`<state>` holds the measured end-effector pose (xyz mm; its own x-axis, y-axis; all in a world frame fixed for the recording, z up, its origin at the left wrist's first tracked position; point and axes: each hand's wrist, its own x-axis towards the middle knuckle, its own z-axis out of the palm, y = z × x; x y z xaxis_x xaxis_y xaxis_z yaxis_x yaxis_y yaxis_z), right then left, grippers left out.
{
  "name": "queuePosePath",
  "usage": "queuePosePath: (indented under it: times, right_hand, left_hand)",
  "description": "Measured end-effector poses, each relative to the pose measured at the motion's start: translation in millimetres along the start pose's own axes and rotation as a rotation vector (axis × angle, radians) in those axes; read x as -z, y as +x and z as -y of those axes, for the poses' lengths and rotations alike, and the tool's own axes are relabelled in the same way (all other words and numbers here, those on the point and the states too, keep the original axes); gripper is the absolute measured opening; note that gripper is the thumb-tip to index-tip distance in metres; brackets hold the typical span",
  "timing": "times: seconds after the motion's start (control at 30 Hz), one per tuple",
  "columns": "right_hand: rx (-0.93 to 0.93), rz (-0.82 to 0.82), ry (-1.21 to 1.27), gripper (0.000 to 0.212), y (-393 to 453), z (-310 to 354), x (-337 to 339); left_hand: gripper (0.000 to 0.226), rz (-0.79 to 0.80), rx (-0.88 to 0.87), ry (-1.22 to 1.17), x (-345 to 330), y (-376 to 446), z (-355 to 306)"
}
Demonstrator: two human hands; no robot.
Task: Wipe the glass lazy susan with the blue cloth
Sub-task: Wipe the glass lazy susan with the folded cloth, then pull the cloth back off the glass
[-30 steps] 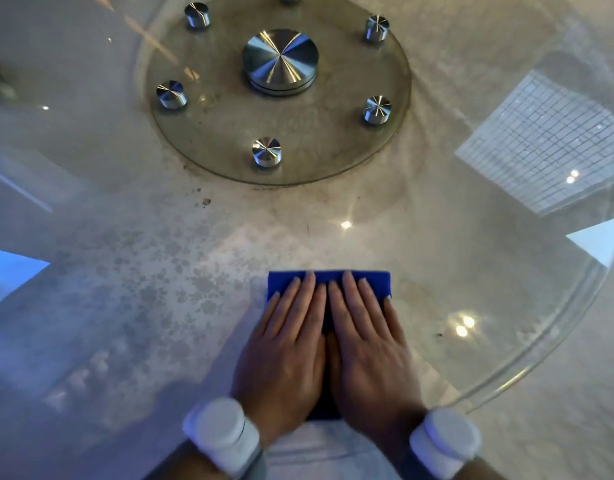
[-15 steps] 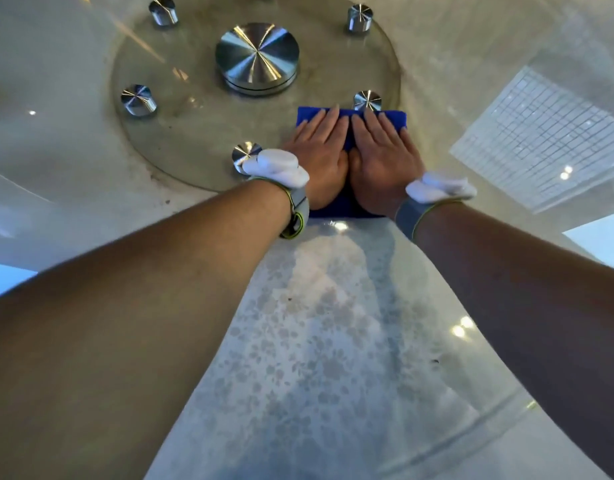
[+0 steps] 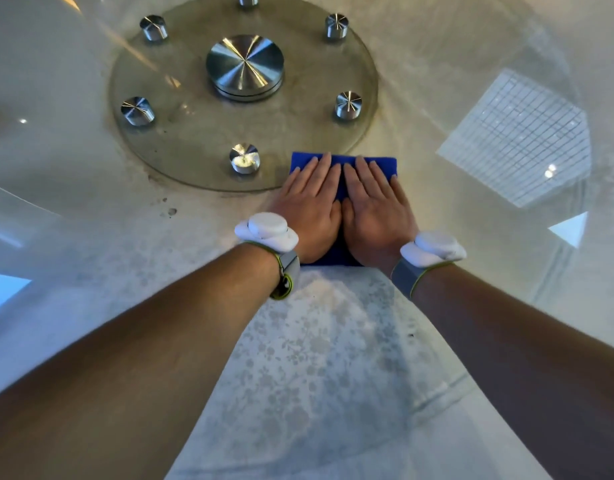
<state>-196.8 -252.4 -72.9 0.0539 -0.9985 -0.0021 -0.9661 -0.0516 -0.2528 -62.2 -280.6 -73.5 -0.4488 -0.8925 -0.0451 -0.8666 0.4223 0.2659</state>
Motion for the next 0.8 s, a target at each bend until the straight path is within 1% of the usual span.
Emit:
queuePosePath:
  times: [0.2,0.43,0.57,0.67,0.73,0.8]
  right_hand:
    - [-0.006,0.054,0.006,0.063,-81,12,5]
    - [-0.01,0.1,0.013,0.058,-170,16,5]
    - [0.003,0.126,0.029,0.057,-197,21,7]
    - [-0.007,0.122,0.142,0.058,-198,26,10]
    - [-0.02,0.131,0.297,0.059,-198,26,18]
    - [-0.101,0.113,0.451,0.064,-203,23,30]
  left_hand:
    - [0.067,0.047,-0.005,-0.049,-4,-79,-30]
    - [0.057,0.028,0.012,-0.068,-18,-159,-67]
    - [0.056,0.041,0.019,-0.101,-21,-184,-75]
    - [0.058,0.064,0.039,-0.176,-8,-186,-72]
    - [0.061,0.091,0.072,-0.259,7,-181,-66]
    - [0.06,0.046,0.127,-0.321,25,-175,-56]
